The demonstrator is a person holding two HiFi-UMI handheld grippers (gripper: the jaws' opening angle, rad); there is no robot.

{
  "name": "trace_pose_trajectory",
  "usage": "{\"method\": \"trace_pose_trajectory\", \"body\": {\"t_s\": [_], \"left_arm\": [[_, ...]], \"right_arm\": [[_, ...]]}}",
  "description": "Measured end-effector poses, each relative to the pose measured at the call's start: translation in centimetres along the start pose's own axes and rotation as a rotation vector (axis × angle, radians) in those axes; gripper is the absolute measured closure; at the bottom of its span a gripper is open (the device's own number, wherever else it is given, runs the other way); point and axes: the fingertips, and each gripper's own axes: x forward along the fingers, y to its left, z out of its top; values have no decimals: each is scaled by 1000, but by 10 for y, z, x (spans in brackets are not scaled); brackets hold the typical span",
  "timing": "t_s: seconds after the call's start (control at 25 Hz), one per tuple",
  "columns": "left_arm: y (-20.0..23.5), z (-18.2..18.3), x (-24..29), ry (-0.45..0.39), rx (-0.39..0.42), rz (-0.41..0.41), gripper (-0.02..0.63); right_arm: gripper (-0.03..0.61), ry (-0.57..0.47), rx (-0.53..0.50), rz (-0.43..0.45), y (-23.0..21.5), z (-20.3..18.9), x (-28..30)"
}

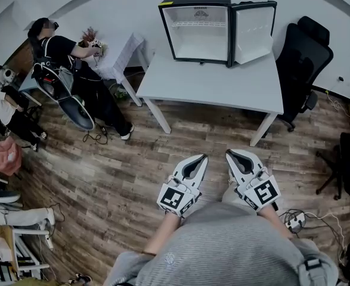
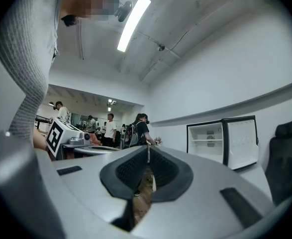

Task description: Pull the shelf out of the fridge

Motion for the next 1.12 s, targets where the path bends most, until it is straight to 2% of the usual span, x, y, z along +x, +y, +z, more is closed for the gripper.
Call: {"method": "trace_pose_trajectory", "body": {"t_s": [0.24, 0.52, 0.8, 1.12], "left_arm": [[14, -3, 10, 9, -2, 18, 601], [49, -9, 38, 4, -10, 41, 601], [105, -3, 103, -15, 12, 55, 601], [158, -1, 182, -1, -5, 38, 601]], "right_arm": [[565, 2, 13, 2, -17, -5, 14], [565, -8, 6, 20, -48, -9, 49], [565, -40, -25, 22, -119, -9, 101], [565, -39, -32, 19, -195, -10, 156]]}}
